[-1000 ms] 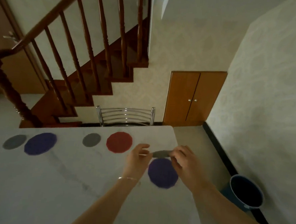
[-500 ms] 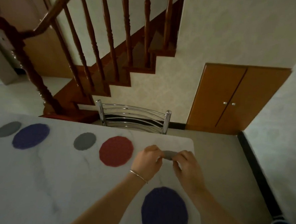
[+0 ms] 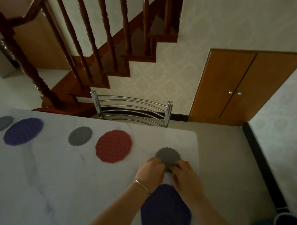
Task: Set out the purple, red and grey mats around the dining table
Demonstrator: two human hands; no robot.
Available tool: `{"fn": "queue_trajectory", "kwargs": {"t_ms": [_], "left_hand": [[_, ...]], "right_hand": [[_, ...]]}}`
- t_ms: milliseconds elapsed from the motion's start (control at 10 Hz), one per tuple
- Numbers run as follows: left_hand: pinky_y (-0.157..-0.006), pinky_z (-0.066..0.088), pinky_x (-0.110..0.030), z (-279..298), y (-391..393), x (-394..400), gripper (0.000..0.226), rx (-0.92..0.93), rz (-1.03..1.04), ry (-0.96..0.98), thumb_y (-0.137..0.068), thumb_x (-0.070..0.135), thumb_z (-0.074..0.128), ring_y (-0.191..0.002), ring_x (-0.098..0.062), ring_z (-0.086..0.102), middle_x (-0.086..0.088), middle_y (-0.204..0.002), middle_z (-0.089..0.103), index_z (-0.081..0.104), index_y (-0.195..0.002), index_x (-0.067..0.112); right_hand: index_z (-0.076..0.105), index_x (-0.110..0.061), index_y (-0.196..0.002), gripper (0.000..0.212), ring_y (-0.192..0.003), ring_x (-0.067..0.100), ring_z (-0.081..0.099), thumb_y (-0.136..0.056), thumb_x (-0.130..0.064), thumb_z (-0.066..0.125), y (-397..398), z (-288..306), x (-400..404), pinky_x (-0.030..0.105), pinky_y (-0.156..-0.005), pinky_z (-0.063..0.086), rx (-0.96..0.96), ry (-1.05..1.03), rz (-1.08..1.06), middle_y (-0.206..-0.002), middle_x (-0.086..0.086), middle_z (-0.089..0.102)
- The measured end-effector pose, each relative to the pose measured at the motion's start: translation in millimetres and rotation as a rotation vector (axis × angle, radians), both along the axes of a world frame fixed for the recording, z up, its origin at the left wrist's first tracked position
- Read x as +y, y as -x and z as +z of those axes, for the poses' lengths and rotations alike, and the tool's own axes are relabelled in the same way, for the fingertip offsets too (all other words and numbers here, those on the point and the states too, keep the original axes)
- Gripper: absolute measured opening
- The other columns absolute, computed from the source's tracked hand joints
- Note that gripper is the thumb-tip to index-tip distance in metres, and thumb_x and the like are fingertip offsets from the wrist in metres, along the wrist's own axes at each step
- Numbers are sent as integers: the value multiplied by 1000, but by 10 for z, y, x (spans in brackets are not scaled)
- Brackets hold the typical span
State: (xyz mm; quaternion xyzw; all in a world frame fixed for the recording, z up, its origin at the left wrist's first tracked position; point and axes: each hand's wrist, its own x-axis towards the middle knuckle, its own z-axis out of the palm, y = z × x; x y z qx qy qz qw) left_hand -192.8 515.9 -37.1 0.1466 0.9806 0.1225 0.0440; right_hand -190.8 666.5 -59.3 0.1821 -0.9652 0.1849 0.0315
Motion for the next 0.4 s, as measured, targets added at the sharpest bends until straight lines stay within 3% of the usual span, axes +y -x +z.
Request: {"fn": "queue_trajectory", "kwargs": {"t_ms": [100, 200, 400], "left_hand": [[-89, 45, -38, 90, -46, 3, 27, -83, -29, 69, -92, 16, 42, -111, -24, 50, -8, -119, 55, 62, -110, 9], [-89, 46, -37, 189, -129, 3, 31, -77, -71, 68, -92, 21, 44, -114, -23, 49, -6, -123, 53, 57, -119, 15], [-90, 46, -37, 670, -314, -236, 37, 9, -34, 42, -90, 24, 48, -117, -22, 47, -4, -129, 51, 54, -126, 18]], "right_hand": [[70, -12, -93, 28, -91, 22, 63, -67, -2, 74, -58, 19, -10, 27, -53, 56, -33, -41, -11, -100, 5, 65], [65, -15, -109, 33, -111, 20, 53, -78, -3, 61, -127, 44, -48, 25, -70, 56, -43, -22, -37, -118, 1, 58], [65, -14, -110, 39, -114, 23, 54, -73, -1, 68, -315, 619, -238, 28, -84, 55, 45, 100, -29, -119, 4, 60]]}}
